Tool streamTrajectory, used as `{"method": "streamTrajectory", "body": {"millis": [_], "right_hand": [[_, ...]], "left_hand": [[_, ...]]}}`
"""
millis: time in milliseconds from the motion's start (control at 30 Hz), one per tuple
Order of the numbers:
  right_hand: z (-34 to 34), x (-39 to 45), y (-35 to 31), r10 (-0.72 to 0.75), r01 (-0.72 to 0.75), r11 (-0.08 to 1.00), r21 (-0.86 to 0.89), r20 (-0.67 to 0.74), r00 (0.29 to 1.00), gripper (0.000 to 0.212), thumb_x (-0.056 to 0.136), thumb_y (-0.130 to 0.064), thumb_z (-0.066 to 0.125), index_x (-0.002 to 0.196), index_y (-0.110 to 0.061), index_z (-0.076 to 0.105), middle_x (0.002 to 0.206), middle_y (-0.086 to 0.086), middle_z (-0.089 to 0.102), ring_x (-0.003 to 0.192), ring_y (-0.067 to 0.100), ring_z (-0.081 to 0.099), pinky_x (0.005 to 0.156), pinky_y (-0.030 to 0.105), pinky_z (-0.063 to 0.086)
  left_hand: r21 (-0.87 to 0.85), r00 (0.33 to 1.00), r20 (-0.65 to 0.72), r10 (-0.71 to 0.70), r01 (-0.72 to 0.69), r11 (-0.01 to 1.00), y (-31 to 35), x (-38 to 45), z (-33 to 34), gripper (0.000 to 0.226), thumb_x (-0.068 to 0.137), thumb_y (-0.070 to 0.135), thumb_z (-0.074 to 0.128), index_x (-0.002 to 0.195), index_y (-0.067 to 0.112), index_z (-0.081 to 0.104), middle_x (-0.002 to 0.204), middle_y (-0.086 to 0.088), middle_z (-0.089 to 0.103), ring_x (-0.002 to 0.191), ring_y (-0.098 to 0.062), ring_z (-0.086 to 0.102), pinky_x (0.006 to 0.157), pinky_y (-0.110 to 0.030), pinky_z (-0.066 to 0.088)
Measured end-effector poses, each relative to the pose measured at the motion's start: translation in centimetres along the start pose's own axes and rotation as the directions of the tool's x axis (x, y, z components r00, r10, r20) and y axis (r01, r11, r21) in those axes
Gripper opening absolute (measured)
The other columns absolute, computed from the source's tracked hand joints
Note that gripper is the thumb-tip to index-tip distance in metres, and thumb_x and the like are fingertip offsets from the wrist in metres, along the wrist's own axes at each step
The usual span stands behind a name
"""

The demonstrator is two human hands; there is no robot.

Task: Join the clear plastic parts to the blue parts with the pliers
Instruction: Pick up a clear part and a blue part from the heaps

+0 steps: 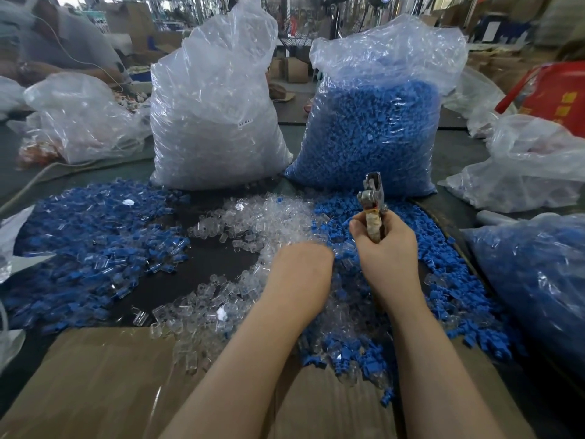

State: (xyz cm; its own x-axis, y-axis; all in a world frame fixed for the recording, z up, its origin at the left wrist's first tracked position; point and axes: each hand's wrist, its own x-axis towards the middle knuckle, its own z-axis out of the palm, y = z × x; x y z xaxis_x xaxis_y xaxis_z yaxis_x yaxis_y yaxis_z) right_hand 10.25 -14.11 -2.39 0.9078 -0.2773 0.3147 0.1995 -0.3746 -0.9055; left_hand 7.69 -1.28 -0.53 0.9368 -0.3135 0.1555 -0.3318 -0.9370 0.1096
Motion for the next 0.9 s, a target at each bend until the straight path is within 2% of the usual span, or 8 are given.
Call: {"method": "streamTrajectory", "body": {"millis": [167, 300, 367, 433, 500, 633, 767, 900], "right_hand": [[0.0, 0.0, 0.0, -0.002, 0.002, 1.0, -0.018, 0.004, 1.0, 0.01, 0.091, -0.025, 0.067, 0.083, -0.028, 0.061, 0.074, -0.007, 0.063, 0.066, 0.007, 0.056, 0.062, 0.027, 0.045], [0.0, 0.1, 0.0, -0.006, 0.006, 1.0, -0.022, 0.001, 1.0, 0.01, 0.091, -0.025, 0.067, 0.083, -0.027, 0.061, 0.073, -0.008, 0.062, 0.066, 0.007, 0.057, 0.062, 0.027, 0.045], [0.0, 0.1, 0.0, -0.011, 0.011, 1.0, -0.023, 0.005, 1.0, 0.01, 0.091, -0.026, 0.067, 0.083, -0.027, 0.061, 0.072, -0.008, 0.062, 0.064, 0.007, 0.056, 0.061, 0.027, 0.045], [0.0, 0.0, 0.0, -0.013, 0.013, 1.0, -0.021, 0.019, 1.0, 0.009, 0.091, -0.026, 0.067, 0.084, -0.026, 0.061, 0.072, -0.006, 0.062, 0.064, 0.009, 0.055, 0.061, 0.03, 0.045], [0.0, 0.0, 0.0, -0.014, 0.014, 1.0, -0.021, 0.032, 0.999, 0.008, 0.091, -0.027, 0.067, 0.085, -0.025, 0.062, 0.071, -0.005, 0.061, 0.062, 0.009, 0.053, 0.06, 0.03, 0.043], [0.1, -0.1, 0.0, -0.01, 0.011, 1.0, -0.011, 0.045, 0.999, 0.008, 0.091, -0.025, 0.067, 0.085, -0.024, 0.062, 0.069, -0.008, 0.059, 0.057, 0.001, 0.05, 0.058, 0.026, 0.038], [0.2, -0.4, -0.3, -0.02, 0.019, 1.0, 0.014, 0.075, 0.997, 0.007, 0.091, -0.021, 0.067, 0.086, -0.023, 0.063, 0.073, -0.007, 0.062, 0.063, 0.0, 0.054, 0.061, 0.023, 0.042], [0.3, -0.6, -0.6, -0.049, 0.045, 0.998, 0.037, 0.119, 0.992, 0.01, 0.092, -0.018, 0.066, 0.086, -0.025, 0.062, 0.077, -0.006, 0.065, 0.071, 0.005, 0.059, 0.063, 0.016, 0.046]], "left_hand": [[-0.1, 1.0, -0.008, -0.03, 0.029, 0.995, -0.4, 0.3, 0.7, 0.022, 0.097, 0.01, 0.051, 0.113, 0.016, 0.064, 0.107, -0.004, 0.063, 0.092, -0.022, 0.063, 0.081, -0.033, 0.052], [-0.349, 0.992, -0.007, -0.128, 0.117, 0.93, -0.8, 0.7, 0.7, 0.026, 0.103, 0.016, 0.043, 0.115, 0.017, 0.066, 0.113, -0.004, 0.065, 0.098, -0.022, 0.062, 0.087, -0.039, 0.051], [-0.478, 0.982, -0.037, -0.184, 0.144, 0.867, -0.8, 0.8, 0.7, 0.028, 0.104, 0.019, 0.04, 0.112, 0.018, 0.066, 0.108, -0.002, 0.066, 0.095, -0.021, 0.062, 0.082, -0.035, 0.049], [-0.611, 0.968, -0.062, -0.242, 0.155, 0.776, -0.9, 0.8, 0.6, 0.027, 0.105, 0.02, 0.039, 0.11, 0.02, 0.066, 0.095, 0.001, 0.065, 0.087, -0.02, 0.064, 0.074, -0.035, 0.05], [-0.753, 0.954, -0.042, -0.295, 0.164, 0.637, -1.0, 0.9, 0.5, 0.024, 0.105, 0.021, 0.04, 0.102, 0.025, 0.063, 0.085, 0.002, 0.063, 0.075, -0.018, 0.064, 0.07, -0.039, 0.053], [-0.904, 0.944, 0.074, -0.32, 0.199, 0.377, -1.6, 0.9, 0.3, 0.024, 0.105, 0.017, 0.043, 0.095, 0.026, 0.064, 0.074, 0.002, 0.062, 0.061, -0.006, 0.058, 0.062, -0.025, 0.053], [-0.963, 0.942, 0.123, -0.312, 0.189, 0.191, -1.8, 0.7, 0.5, 0.017, 0.102, 0.01, 0.05, 0.099, 0.017, 0.065, 0.081, 0.0, 0.065, 0.067, -0.007, 0.062, 0.071, -0.027, 0.055], [-0.991, 0.942, 0.112, -0.316, 0.128, 0.029, -1.9, 0.2, 0.5, 0.017, 0.099, 0.004, 0.052, 0.094, 0.014, 0.066, 0.073, 0.004, 0.066, 0.067, -0.009, 0.064, 0.076, -0.032, 0.057]]}}
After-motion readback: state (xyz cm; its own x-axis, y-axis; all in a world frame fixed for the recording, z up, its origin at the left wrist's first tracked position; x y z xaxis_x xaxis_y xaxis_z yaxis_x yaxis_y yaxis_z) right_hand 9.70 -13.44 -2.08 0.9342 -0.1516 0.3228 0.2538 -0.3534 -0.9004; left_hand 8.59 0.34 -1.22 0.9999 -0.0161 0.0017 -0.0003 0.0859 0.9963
